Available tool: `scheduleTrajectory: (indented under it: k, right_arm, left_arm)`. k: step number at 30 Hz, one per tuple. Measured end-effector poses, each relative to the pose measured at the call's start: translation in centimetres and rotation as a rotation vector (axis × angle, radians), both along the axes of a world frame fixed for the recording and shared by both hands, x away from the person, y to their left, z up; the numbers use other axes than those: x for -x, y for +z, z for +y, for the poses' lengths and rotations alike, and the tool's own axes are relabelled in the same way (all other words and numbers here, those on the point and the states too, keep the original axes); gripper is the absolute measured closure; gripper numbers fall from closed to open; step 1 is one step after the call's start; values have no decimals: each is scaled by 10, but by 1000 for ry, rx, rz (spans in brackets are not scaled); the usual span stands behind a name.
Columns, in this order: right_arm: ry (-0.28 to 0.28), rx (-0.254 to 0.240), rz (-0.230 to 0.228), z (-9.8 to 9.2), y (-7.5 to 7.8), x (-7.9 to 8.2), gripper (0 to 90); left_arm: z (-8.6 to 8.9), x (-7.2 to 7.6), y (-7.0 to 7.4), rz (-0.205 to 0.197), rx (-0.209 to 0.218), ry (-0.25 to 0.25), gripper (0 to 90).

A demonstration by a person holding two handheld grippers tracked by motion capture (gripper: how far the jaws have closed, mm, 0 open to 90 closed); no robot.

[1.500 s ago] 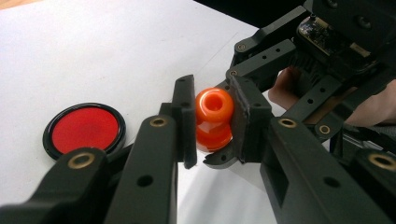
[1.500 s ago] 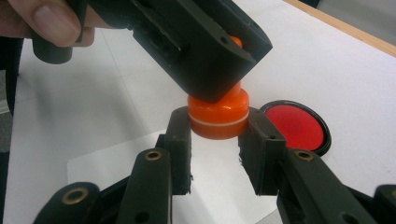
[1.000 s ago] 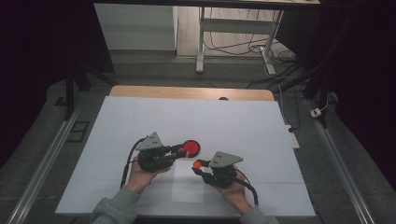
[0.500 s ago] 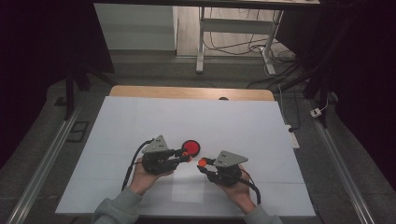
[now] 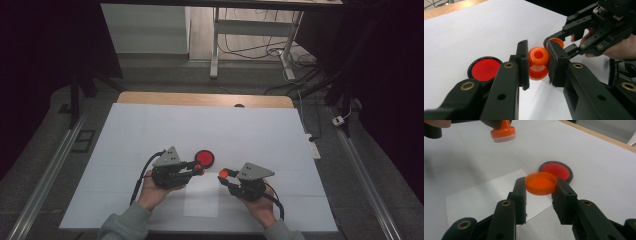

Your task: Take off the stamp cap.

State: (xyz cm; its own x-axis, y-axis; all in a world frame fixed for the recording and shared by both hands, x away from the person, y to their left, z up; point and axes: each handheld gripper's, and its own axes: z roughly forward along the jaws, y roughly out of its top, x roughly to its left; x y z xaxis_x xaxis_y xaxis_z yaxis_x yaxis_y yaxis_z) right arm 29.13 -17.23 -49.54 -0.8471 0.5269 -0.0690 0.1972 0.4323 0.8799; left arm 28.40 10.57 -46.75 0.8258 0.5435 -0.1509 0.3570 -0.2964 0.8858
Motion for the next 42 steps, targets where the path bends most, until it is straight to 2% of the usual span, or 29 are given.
scheduleTrajectory:
  k: [8, 20, 29, 37, 42]
  right_arm:
    - [-28, -6, 1, -11, 1, 3, 646]
    - [-97, -15, -24, -35, 2, 6, 646]
    - [-154, -8, -20, -63, 1, 11, 646]
    - [-208, -11, -18, -87, 1, 15, 646]
    - [-227, -13, -21, -95, 0, 15, 646]
  left_arm:
    - [0, 0, 0, -3, -13, 0, 729]
    - [6, 0, 2, -11, -26, 16, 728]
    - [9, 0, 4, -13, -34, 20, 728]
    - [10, 1, 6, -16, -57, 11, 728]
    - [11, 0, 7, -11, -68, 10, 728]
